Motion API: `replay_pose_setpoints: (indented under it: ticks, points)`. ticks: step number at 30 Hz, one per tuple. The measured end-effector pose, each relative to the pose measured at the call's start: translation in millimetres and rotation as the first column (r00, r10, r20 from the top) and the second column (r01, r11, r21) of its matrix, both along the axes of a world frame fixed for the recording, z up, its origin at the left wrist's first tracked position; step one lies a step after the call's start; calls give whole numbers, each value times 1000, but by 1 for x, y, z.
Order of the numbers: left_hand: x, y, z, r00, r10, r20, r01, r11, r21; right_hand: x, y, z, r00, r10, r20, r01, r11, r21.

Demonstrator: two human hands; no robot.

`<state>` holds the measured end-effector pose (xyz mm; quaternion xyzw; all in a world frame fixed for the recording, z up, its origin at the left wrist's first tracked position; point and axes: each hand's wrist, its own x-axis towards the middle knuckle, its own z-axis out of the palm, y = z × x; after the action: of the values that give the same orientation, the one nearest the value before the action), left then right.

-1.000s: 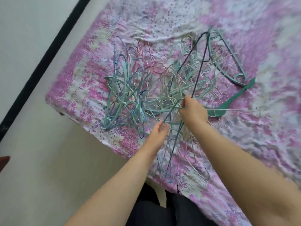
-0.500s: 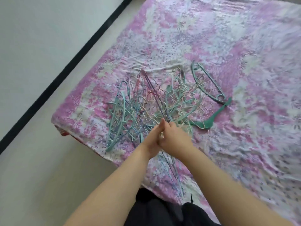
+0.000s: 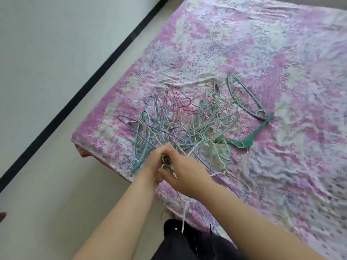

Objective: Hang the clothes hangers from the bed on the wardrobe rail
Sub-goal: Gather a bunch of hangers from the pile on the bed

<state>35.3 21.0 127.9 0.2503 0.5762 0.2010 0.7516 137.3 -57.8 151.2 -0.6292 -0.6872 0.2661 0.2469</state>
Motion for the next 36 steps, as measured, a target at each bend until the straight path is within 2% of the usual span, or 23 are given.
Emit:
replay_pose_setpoints:
  ticks: [2, 4, 6, 8, 10, 11, 12, 14, 15, 16, 19, 21, 24, 26, 27, 30, 32, 36]
  points:
    - [-6, 3, 3, 999, -18, 28, 18, 1000, 6, -7, -7, -5, 991, -102, -90, 109, 991, 82]
    - [-12, 5, 8, 999, -38, -12, 39, 998, 55, -14, -12, -10, 959, -191, -211, 227, 961, 159]
    - [-20, 6, 13, 996, -82, -45, 87, 991, 100, -17, -13, -17, 932, -242, -268, 304, 927, 221]
    - [-33, 9, 17, 992, -126, -24, 128, 986, 106, -19, -12, -22, 912, -262, -315, 330, 926, 185]
    - [-45, 14, 23, 986, -164, 9, 162, 983, 83, -18, -8, -28, 858, -329, -394, 370, 929, 31]
    - [-52, 17, 23, 984, -179, 20, 177, 981, 76, -18, -6, -31, 803, -392, -449, 383, 916, -115]
    - [-56, 18, 25, 982, -187, 32, 184, 981, 67, -16, -3, -34, 720, -478, -503, 380, 878, -291]
    - [-64, 19, 25, 977, -215, 14, 213, 974, 74, -13, 3, -39, 467, -683, -561, 342, 725, -598]
    - [-68, 20, 24, 977, -215, 5, 214, 974, 78, -11, 6, -44, 370, -761, -534, 327, 644, -691]
    - [-71, 20, 23, 979, -206, 2, 205, 976, 78, -8, 9, -51, 345, -808, -478, 328, 580, -745]
    - [-85, 25, 23, 991, -124, 55, 120, 990, 73, -8, 16, -74, 451, -841, -298, 336, 470, -816]
    - [-94, 31, 28, 990, -66, 122, 57, 996, 74, -9, 16, -94, 478, -858, -189, 378, 395, -837]
    - [-110, 42, 41, 980, -69, 188, 48, 992, 116, -3, 11, -124, 482, -876, 34, 483, 234, -844]
    - [-122, 52, 52, 971, -96, 218, 64, 987, 149, 3, 4, -142, 464, -882, 77, 444, 156, -882]
    - [-126, 55, 59, 969, -105, 225, 70, 985, 161, 3, 1, -141, 419, -906, 55, 396, 128, -909]
    - [-131, 59, 82, 960, -106, 260, 61, 982, 176, 0, -10, -138, 304, -952, -42, 160, 94, -983]
    - [-130, 59, 93, 957, -101, 274, 46, 979, 201, -3, -11, -137, 207, -971, -118, 8, 122, -992]
    - [-133, 65, 105, 935, -164, 314, 78, 960, 270, -2, 11, -129, -96, -965, -245, -6, 247, -969]
